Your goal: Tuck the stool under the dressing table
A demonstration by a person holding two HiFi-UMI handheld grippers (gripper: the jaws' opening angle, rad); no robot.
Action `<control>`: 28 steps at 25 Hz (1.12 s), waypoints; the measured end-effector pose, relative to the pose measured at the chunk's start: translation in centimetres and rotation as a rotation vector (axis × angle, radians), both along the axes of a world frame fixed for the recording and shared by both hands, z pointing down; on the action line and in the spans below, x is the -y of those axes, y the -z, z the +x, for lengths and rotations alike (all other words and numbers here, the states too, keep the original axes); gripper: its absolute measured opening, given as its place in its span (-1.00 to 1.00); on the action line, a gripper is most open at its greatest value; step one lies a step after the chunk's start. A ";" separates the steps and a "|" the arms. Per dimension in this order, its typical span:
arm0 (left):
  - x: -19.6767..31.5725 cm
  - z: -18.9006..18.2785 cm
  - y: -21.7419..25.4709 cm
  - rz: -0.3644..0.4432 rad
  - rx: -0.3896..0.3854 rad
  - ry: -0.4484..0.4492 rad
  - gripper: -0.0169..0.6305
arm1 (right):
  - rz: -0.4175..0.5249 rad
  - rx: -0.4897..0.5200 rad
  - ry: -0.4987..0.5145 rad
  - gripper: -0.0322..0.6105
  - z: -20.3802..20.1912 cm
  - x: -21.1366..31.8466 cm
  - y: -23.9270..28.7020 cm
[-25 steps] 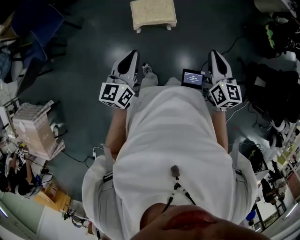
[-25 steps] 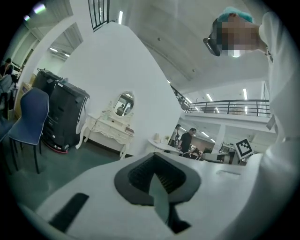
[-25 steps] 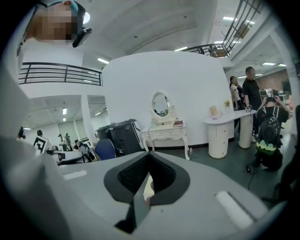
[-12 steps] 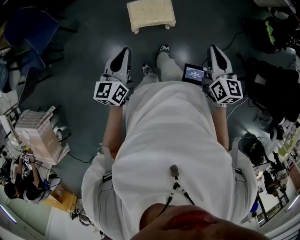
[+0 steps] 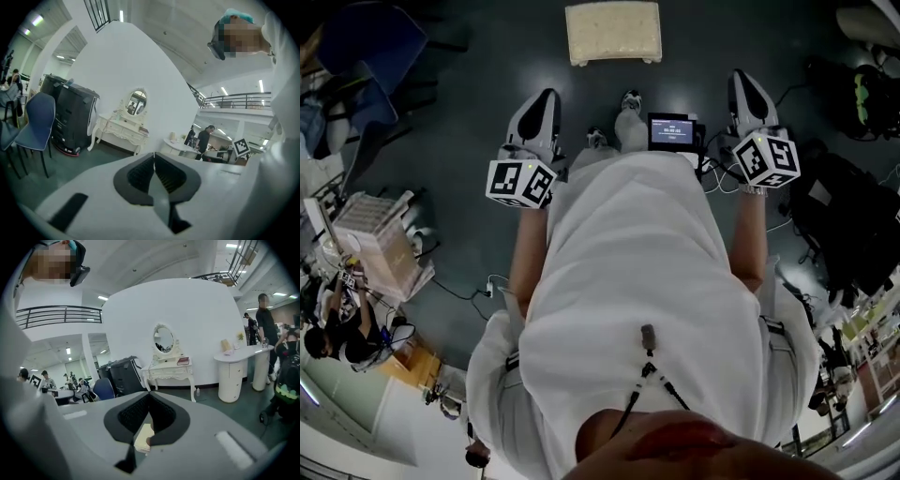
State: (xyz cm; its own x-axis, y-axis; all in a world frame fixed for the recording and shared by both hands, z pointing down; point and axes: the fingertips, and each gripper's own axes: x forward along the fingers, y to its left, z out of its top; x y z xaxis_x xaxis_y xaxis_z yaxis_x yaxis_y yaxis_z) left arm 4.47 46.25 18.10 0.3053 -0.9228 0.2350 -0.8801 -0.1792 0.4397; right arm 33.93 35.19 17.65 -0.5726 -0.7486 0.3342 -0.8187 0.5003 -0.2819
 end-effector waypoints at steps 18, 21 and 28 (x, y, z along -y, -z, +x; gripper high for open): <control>8.8 1.3 -1.5 -0.027 0.043 0.024 -0.90 | 0.055 0.003 0.034 -0.88 2.2 13.0 0.2; 10.2 0.8 -4.3 -0.067 0.055 0.014 -0.90 | 0.001 -0.047 0.080 -0.88 0.7 13.7 -4.2; 14.3 -1.7 -13.8 -0.167 0.078 -0.042 -0.90 | -0.083 -0.032 0.095 -0.88 -2.6 18.6 -12.7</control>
State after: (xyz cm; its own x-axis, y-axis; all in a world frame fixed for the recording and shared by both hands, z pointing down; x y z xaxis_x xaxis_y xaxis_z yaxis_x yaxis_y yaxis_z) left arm 2.75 31.92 31.94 0.3177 -0.8560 0.4079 -0.9058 -0.1467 0.3975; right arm 31.33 16.62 30.34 -0.6272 -0.6608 0.4124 -0.7783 0.5517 -0.2997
